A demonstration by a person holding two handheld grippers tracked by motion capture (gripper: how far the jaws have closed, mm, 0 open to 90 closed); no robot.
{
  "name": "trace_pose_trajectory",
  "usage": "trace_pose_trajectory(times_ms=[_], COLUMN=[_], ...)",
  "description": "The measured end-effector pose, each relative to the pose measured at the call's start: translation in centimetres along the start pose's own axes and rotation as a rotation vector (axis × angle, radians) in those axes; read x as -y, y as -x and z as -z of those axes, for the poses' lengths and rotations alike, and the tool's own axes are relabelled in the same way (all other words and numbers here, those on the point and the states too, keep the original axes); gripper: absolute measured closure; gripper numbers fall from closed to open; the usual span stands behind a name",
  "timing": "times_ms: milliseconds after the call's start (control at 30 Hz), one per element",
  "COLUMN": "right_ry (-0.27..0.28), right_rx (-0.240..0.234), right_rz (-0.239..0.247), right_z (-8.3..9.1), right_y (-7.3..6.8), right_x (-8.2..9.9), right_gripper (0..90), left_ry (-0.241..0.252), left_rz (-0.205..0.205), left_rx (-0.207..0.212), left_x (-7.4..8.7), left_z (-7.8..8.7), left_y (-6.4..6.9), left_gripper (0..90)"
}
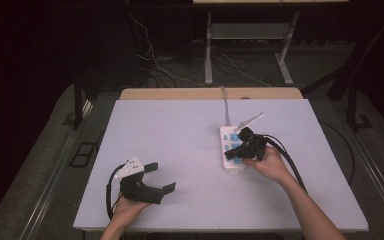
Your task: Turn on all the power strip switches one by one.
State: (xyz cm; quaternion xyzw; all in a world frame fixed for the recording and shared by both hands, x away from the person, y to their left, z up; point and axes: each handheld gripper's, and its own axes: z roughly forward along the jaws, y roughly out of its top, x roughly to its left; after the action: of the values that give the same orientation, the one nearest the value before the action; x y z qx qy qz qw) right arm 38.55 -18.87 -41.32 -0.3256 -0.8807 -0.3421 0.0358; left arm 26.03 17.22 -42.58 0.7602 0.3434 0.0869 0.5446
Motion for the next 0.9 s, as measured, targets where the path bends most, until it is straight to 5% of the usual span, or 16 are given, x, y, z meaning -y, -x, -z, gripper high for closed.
trace_pose_trajectory(times_ms=[300, 600, 900], right_ry=[-0.001, -0.014, -0.008], right_rx=[-0.010, 0.031, 0.029], right_rz=[0.016, 0.060, 0.049], right_z=[-0.20, -0.39, -0.30], right_y=[0.20, -0.34, -0.34], right_x=[0.20, 0.11, 0.21], right_gripper=[90.0, 90.0, 90.0], left_ry=[-0.004, -0.006, -0.003], left_rz=[-0.002, -0.004, 0.000], left_rx=[0.002, 0.004, 0.002], left_x=[0.03, 0.07, 0.07], left_z=[-0.02, -0.08, 0.05], left_y=[0.05, 0.16, -0.02], left_gripper=[0.0, 0.0, 0.0])
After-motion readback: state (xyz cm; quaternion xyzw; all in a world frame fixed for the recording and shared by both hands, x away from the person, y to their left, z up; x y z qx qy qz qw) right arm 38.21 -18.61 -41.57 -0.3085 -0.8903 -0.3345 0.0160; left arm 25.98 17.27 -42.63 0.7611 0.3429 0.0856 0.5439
